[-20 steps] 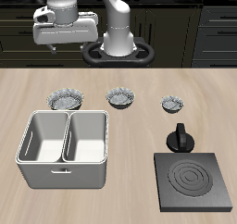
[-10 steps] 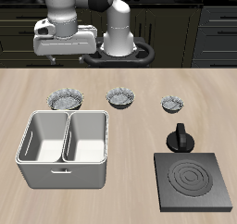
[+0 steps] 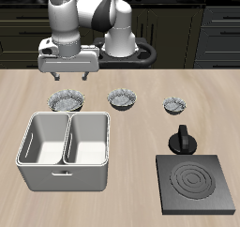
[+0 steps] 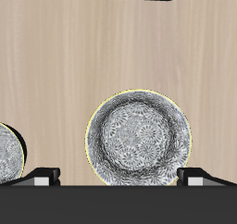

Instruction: Place the largest bowl inside the right compartment of the bowl drainer

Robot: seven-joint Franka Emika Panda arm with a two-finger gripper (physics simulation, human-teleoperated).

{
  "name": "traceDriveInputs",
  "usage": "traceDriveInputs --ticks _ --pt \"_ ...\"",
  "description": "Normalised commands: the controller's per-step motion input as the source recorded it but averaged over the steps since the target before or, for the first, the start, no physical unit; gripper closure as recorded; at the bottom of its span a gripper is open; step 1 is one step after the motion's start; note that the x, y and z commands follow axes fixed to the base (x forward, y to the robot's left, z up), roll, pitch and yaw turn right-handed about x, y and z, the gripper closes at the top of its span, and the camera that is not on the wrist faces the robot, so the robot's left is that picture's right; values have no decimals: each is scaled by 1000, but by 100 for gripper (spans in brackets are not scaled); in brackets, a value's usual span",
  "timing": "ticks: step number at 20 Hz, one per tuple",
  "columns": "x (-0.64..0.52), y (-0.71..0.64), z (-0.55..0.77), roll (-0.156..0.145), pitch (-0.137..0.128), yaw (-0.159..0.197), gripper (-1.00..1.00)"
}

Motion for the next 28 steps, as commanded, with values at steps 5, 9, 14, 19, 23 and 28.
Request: traceDriveInputs --ticks 5,9,14,19,23,28 --pt "83 32 -512 -3 77 -6 -100" --pt "47 133 -409 0 41 10 -100" --pt "66 177 -263 20 45 5 -100" --pt "42 74 -212 -5 33 -8 -100" --pt "19 -90 -271 -23 44 -20 -100" --pt "-20 -54 -171 20 19 -34 100"
